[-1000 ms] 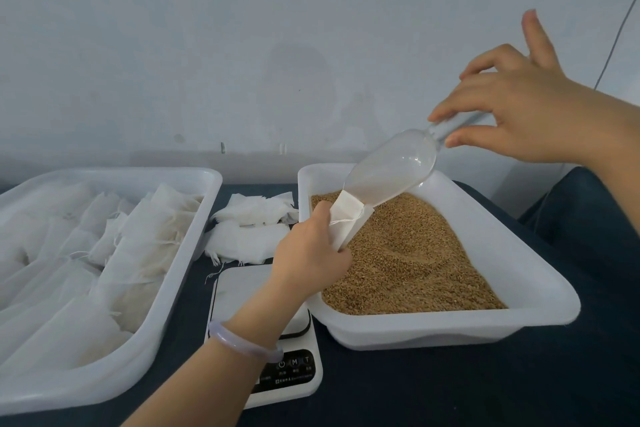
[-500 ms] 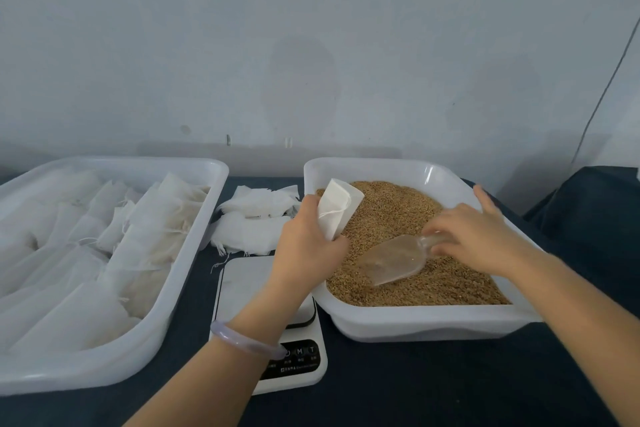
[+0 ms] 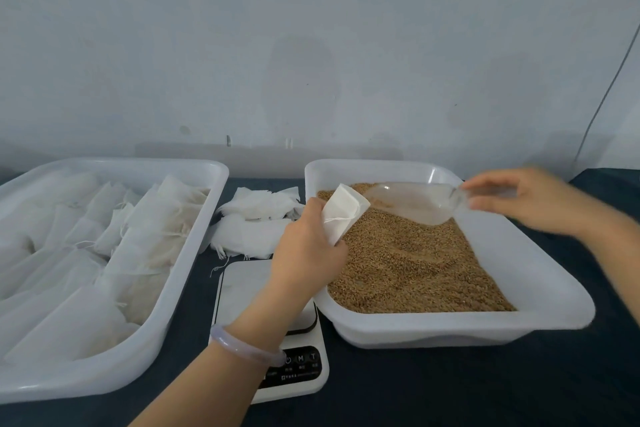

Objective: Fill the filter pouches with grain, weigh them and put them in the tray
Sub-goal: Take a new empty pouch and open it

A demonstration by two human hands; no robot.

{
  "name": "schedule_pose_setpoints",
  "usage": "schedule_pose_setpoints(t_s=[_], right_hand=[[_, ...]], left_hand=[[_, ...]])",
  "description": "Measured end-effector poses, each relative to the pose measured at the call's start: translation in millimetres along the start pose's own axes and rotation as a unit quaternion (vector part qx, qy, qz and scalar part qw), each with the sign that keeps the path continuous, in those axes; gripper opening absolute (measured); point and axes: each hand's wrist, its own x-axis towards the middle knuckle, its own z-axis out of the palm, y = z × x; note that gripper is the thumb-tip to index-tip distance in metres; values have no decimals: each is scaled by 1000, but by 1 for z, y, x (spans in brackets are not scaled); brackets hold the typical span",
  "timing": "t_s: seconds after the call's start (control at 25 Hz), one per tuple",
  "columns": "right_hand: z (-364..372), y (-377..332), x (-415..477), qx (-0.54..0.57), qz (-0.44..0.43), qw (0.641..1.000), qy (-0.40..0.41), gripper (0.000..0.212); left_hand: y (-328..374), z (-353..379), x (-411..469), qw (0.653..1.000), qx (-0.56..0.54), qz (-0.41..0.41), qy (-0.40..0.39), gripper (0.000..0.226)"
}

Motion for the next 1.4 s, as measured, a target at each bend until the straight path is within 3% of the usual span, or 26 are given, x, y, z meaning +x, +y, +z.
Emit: schedule_pose_setpoints(t_s=[0.24,0.48,0.72,0.8,0.92,1.0,1.12,1.2,1.28,1.32,1.4], right_hand=[[-46,-39,9,-109,-84,990,40,22],[-52,-69,11,-318,-175,924,121,30],[-52,-77,15,-349,-201,904,145,32],[-50,-70,18,-337,-192,912,138,35],[-36,-46,16,-234,-93,962,105,37],[-7,-23,10,-212,5,977,22,35],[51,2,-4,-205,72,965,-147,20],[72,6,-5,-197,80,959,-185,18],[80,-4,-2,-208,67,961,-169,33],[81,-17,0,-156,54,976,-141,50],[85,-61,2,69,-25,991,-111,70]], left_hand=[[4,4,0,996,87,25,6,33],[3,6,0,995,92,32,19,31],[2,8,-1,996,79,32,30,33],[1,8,-1,997,61,23,29,31],[1,2,2,998,-38,-39,4,27],[1,-7,3,985,-143,-93,-15,28],[-6,-30,-4,952,-273,-118,-72,34],[-10,-48,-9,944,-291,-93,-128,34],[-12,-68,-16,942,-281,-71,-166,35],[-11,-78,-18,946,-262,-59,-184,38],[-8,-92,-19,946,-229,-36,-226,42]])
